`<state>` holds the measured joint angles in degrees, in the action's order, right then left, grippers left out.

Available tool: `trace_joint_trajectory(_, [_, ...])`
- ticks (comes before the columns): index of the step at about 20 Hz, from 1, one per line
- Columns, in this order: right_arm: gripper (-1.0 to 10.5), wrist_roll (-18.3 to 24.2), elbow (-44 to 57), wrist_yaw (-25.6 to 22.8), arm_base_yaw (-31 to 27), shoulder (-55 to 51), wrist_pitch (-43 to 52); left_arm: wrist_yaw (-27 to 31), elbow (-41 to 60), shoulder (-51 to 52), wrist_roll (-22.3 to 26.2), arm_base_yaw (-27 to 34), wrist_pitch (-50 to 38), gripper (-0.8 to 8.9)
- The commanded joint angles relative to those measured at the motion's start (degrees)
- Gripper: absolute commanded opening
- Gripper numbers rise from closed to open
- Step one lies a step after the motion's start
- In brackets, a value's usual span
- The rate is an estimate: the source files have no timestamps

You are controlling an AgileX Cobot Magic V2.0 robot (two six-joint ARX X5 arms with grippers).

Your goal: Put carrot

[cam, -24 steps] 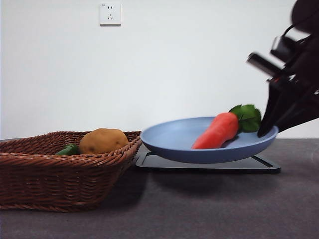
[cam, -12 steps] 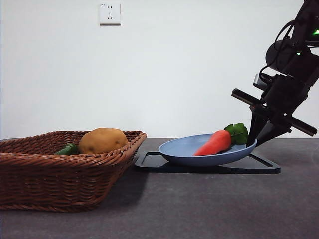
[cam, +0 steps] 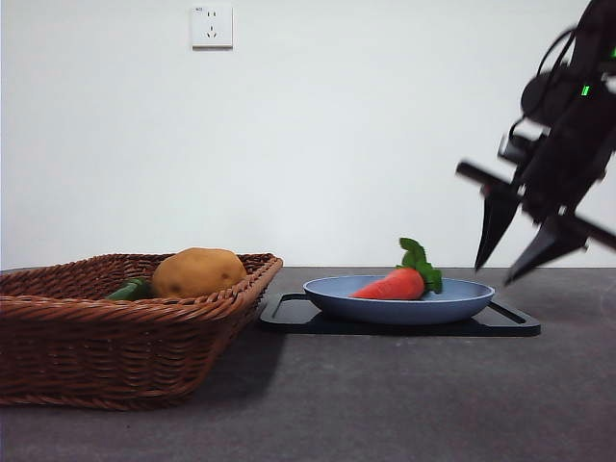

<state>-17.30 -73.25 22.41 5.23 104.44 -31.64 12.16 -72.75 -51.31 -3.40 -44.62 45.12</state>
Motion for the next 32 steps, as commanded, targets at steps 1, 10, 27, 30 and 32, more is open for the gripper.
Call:
trace_joint_trajectory(1, [1.8, 0.98, -1.14, -0.02, -0.04, -5.20, -3.39, 5.64, -0.81, -1.70, 5.31, -0.28, -1.53, 2.57])
trace_joint_trajectory(10, [0.0, 9.11, -0.48, -16.81, 9.03, -28.04, -18.47, 22.95, -0.79, -14.78, 8.00, 2.43, -6.01, 0.06])
trace_joint_trajectory(27, [0.0, 5.38, 44.52, -34.77, 27.54, -69.79, 20.70, 5.64, 36.11, 22.14, -2.03, 11.69, -13.92, 0.06])
trace_joint_trajectory(30, [0.1, 2.16, 44.74, -34.80, 27.45, -69.68, 19.19, 5.79, 36.68, 23.61, -5.38, 11.72, -9.44, 0.08])
trace_joint_trajectory(32, [0.1, 2.29, 44.74, -34.77, 27.47, -69.68, 19.21, 5.75, 36.68, 23.28, -5.38, 11.72, -9.51, 0.08])
